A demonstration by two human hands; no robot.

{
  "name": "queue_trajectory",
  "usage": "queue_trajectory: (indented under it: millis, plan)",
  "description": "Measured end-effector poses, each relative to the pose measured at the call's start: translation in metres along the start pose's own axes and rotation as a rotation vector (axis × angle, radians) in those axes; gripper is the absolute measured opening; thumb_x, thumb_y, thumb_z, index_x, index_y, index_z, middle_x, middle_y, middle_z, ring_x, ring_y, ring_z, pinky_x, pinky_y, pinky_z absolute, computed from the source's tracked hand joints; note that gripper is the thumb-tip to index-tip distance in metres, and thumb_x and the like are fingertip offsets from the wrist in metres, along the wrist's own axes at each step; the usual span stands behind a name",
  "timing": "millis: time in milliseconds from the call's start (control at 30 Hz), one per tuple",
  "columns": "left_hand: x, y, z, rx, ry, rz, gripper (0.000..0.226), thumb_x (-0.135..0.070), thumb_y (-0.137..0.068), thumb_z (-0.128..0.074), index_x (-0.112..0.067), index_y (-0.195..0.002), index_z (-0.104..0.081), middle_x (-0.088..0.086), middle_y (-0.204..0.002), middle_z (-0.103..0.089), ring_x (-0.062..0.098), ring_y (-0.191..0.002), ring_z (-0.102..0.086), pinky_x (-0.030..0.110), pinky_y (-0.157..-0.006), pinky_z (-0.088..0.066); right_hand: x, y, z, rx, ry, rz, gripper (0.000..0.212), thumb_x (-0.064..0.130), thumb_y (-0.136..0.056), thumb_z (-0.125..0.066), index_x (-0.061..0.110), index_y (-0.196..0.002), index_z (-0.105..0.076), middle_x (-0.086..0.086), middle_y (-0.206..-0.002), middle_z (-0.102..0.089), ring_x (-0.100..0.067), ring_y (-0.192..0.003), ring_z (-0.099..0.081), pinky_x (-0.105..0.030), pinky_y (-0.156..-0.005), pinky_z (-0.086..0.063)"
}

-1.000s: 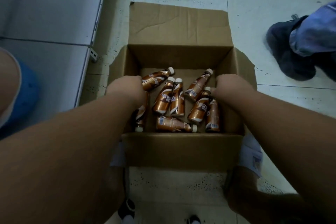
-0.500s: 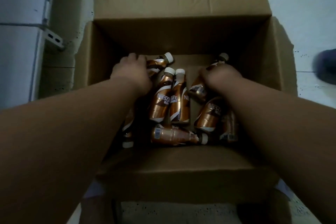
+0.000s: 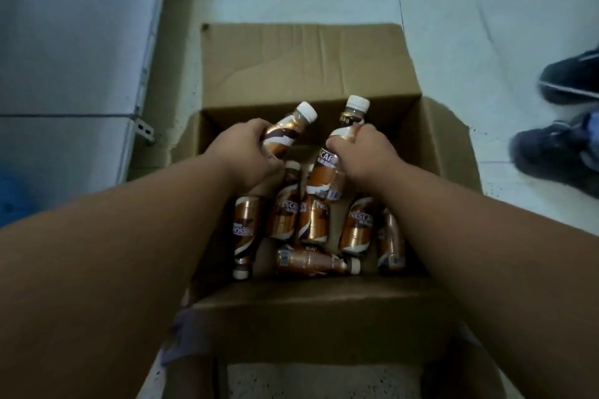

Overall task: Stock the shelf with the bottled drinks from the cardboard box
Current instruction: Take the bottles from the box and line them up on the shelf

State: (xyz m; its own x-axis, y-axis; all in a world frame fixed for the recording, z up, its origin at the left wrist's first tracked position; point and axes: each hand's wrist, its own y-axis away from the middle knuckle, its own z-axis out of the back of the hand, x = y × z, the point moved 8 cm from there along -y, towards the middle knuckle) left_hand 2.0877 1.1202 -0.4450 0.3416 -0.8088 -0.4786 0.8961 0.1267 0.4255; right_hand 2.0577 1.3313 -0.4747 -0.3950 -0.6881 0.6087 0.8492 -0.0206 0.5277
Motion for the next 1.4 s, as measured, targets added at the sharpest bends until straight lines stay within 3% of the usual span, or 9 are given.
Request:
queue_trajectory:
  millis: [167,267,367,567,867,1033,1167,1267,1400]
  plan:
    - [-0.009,0.102,0.106,-0.169,0.563,0.124,0.038,-0.032,-0.058,-0.073,-0.029,-0.095,-0.064,0.006,-0.083,-0.067,0.024,-0.068,-0.068,0.036,-0.047,-0.056,0.094,0.101,0.030,0.099,-0.512,0.157,0.025,0.031,-0.084,-0.060,0.020,-0.105,-0.054,-0.004,-0.093,-0.066,-0.018,-0.080,-0.065,-0.029,-0.060,-0.047]
    - [-0.009,0.179,0.165,-0.224,0.880,0.115,0.027,-0.037,-0.062,-0.070,-0.020,-0.083,-0.066,0.012,-0.080,-0.069,0.028,-0.066,-0.069,0.050,-0.063,-0.058,0.157,0.177,0.046,0.179,-0.718,0.233,0.017,0.033,-0.074,-0.061,0.021,-0.085,-0.058,-0.005,-0.076,-0.065,-0.022,-0.069,-0.065,-0.038,-0.071,-0.053]
    - [-0.004,0.262,0.219,-0.296,1.020,0.042,0.052,-0.060,-0.061,-0.073,-0.016,-0.086,-0.069,0.011,-0.081,-0.073,0.028,-0.069,-0.070,0.047,-0.071,-0.055,0.225,0.263,0.050,0.297,-0.768,0.410,0.030,0.040,-0.073,-0.075,0.017,-0.087,-0.063,-0.007,-0.075,-0.070,-0.026,-0.071,-0.071,-0.043,-0.071,-0.058]
    - [0.053,0.421,0.295,-0.674,0.928,0.015,0.047,-0.065,-0.071,-0.058,-0.024,-0.090,-0.069,0.003,-0.081,-0.074,0.022,-0.075,-0.072,0.043,-0.076,-0.056,0.323,0.422,0.002,0.399,-0.611,0.643,0.028,0.029,-0.072,-0.076,0.014,-0.091,-0.061,-0.021,-0.089,-0.068,-0.044,-0.085,-0.069,-0.061,-0.075,-0.056]
    - [0.192,0.578,0.334,-1.163,0.810,0.146,0.029,-0.054,-0.083,-0.053,-0.030,-0.099,-0.061,-0.005,-0.088,-0.067,0.013,-0.080,-0.065,0.032,-0.070,-0.050,0.392,0.548,-0.125,0.469,-0.280,0.930,0.033,0.045,-0.069,-0.069,0.024,-0.094,-0.062,-0.006,-0.094,-0.070,-0.027,-0.090,-0.067,-0.052,-0.087,-0.053]
    - [0.229,0.587,0.319,-1.184,0.707,0.237,0.026,-0.063,-0.075,-0.055,-0.040,-0.087,-0.058,-0.015,-0.079,-0.065,-0.006,-0.068,-0.060,0.025,-0.062,-0.045,0.410,0.546,-0.160,0.384,-0.225,1.064,0.020,0.039,-0.074,-0.067,0.029,-0.088,-0.055,0.003,-0.085,-0.063,-0.016,-0.078,-0.061,-0.031,-0.065,-0.048]
    - [0.241,0.562,0.320,-1.186,0.633,0.301,0.046,-0.070,-0.062,-0.065,-0.033,-0.088,-0.060,-0.011,-0.077,-0.067,-0.001,-0.065,-0.061,0.028,-0.064,-0.051,0.426,0.526,-0.185,0.373,-0.163,1.152,0.023,0.050,-0.078,-0.064,0.033,-0.086,-0.051,0.013,-0.081,-0.060,-0.003,-0.073,-0.056,-0.022,-0.056,-0.037]
    - [0.250,0.539,0.334,-1.213,0.547,0.333,0.037,-0.064,-0.069,-0.065,-0.033,-0.089,-0.059,-0.011,-0.079,-0.065,0.000,-0.067,-0.059,0.028,-0.063,-0.049,0.444,0.505,-0.205,0.441,-0.153,1.143,0.027,0.055,-0.081,-0.061,0.032,-0.092,-0.052,0.013,-0.084,-0.060,-0.004,-0.076,-0.056,-0.023,-0.059,-0.038]
    - [0.259,0.520,0.367,-1.262,0.250,0.405,0.026,-0.051,-0.079,-0.064,-0.025,-0.082,-0.060,0.001,-0.078,-0.062,0.018,-0.074,-0.059,0.033,-0.068,-0.048,0.472,0.483,-0.235,0.652,-0.176,1.061,0.025,0.045,-0.079,-0.064,0.028,-0.096,-0.060,0.000,-0.092,-0.067,-0.020,-0.087,-0.064,-0.041,-0.080,-0.052]
